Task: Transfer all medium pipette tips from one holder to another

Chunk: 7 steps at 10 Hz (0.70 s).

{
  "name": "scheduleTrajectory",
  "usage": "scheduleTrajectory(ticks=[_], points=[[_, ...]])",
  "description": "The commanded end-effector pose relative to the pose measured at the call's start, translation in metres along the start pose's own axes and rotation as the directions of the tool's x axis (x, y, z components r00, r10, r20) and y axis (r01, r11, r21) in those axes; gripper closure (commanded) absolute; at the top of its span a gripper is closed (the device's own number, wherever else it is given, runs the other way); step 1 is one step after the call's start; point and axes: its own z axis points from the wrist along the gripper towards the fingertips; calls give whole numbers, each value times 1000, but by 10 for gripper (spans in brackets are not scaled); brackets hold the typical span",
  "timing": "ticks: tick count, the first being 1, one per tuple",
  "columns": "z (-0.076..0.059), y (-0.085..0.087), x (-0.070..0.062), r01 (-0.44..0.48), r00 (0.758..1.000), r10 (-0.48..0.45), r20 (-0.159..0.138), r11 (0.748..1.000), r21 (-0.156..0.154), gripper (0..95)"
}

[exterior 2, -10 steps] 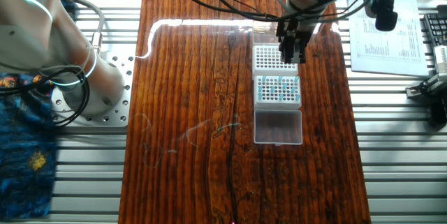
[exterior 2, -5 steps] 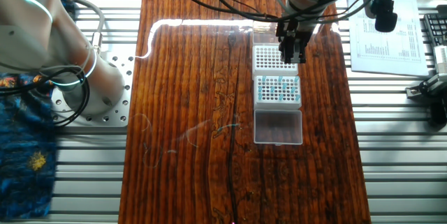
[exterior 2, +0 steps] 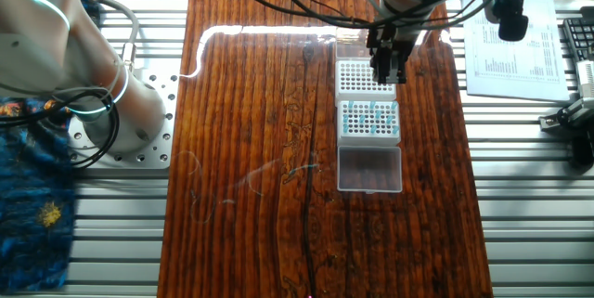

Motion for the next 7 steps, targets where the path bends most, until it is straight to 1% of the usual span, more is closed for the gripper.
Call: scheduleTrajectory(ticks=[1,4,5,7], points=[[0,0,0,-2,1000,2,2,1000,-1,950],[-1,0,1,30,1000,-30,4,1000,-1,950],[-2,1,1,28,1000,-28,3,1000,-2,950],[-3,1,1,48,999,-48,-3,999,-2,950]])
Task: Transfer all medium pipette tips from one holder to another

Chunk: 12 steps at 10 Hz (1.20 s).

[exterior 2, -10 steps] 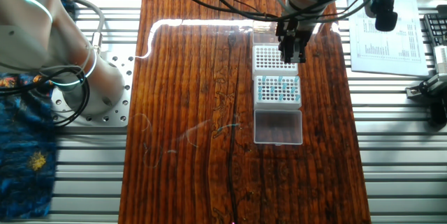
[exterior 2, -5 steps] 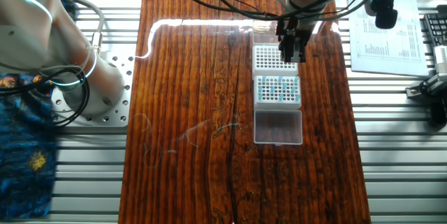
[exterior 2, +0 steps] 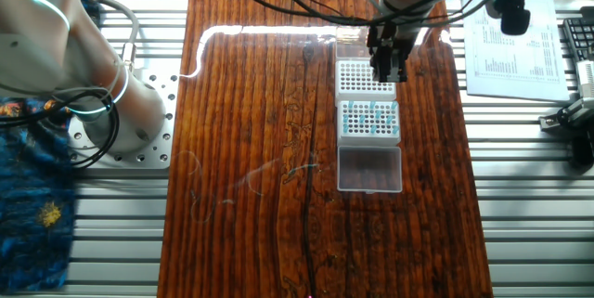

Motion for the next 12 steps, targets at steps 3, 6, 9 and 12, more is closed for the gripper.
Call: scheduleTrajectory(ticks=[3,6,9,12], points=[[-3,1,0,23,1000,-23,-19,1000,3,950],[-3,2,0,-15,999,15,-50,1000,-7,950],[-7,3,-3,1,996,-2,-84,1000,-12,950],[-14,6,-9,39,991,-40,-126,999,-17,950]])
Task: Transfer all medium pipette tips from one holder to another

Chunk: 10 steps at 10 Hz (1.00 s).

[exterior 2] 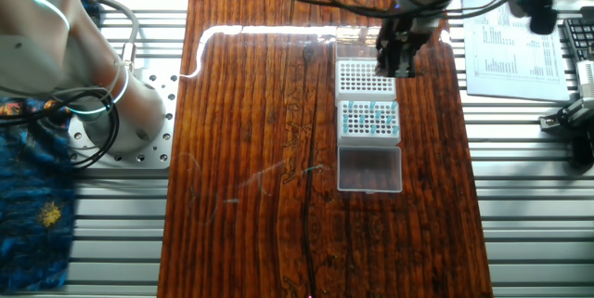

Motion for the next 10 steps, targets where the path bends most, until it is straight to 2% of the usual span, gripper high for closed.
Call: scheduleTrajectory(ticks=[1,5,7,10], points=[[-3,1,-2,44,999,-44,-9,999,1,950],[8,-4,-8,103,995,-103,-13,995,-6,950],[25,-11,-13,194,981,-194,-4,981,-5,950],[35,-14,-16,221,975,-221,2,975,5,950]])
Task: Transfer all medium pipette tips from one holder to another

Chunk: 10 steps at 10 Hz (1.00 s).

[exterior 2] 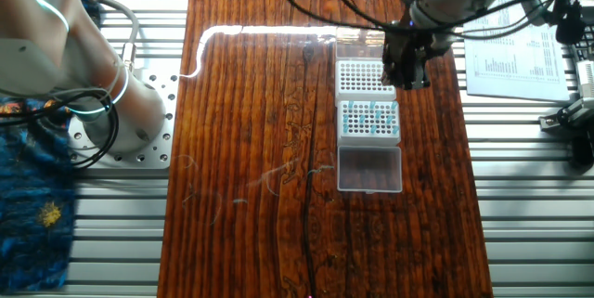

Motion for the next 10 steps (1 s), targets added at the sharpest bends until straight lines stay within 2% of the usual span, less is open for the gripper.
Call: scheduleTrajectory(ticks=[1,5,7,10], points=[[9,-3,-3,-4,1000,4,3,1000,7,950],[10,-4,-3,47,999,-47,5,999,-1,950],[9,-4,-3,70,997,-70,-15,998,0,950],[9,-4,-3,118,993,-118,-20,993,-6,950]])
